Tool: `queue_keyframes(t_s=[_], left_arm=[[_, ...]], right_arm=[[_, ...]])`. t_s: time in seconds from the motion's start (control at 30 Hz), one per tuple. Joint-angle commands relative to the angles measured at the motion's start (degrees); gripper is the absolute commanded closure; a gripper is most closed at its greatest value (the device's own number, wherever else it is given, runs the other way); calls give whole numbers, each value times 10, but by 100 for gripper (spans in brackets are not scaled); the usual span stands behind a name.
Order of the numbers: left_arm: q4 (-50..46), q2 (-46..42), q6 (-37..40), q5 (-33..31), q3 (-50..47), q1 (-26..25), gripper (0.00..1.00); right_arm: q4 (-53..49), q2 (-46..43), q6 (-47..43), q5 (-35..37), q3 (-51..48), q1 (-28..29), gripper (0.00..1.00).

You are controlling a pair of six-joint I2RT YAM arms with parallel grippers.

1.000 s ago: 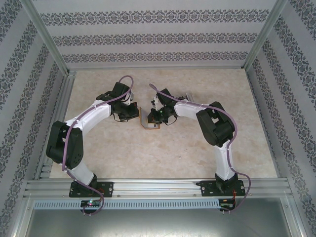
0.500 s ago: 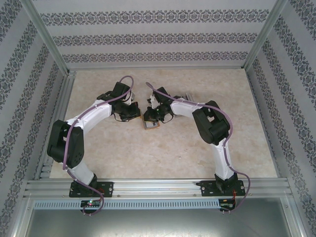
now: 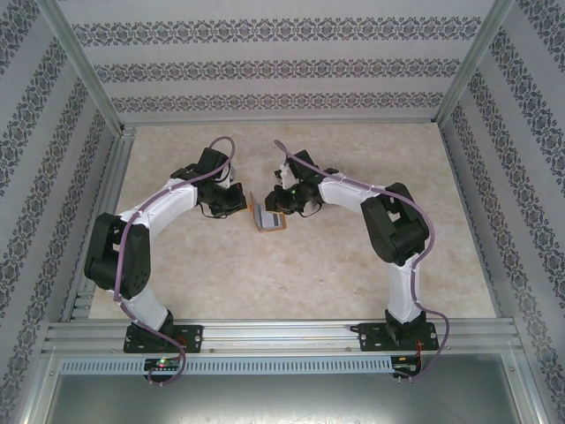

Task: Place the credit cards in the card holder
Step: Flip over the card slot on the card holder.

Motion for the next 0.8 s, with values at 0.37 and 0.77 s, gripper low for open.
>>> queue_keyframes(t_s=[0.37, 0.77], left_arm=[[19, 6, -2, 11, -5, 2, 100], [22, 6, -4, 10, -7, 2, 100]], right_arm=[[-10, -2, -22, -34, 23, 21, 61], [-16, 11, -26, -40, 31, 25, 59]])
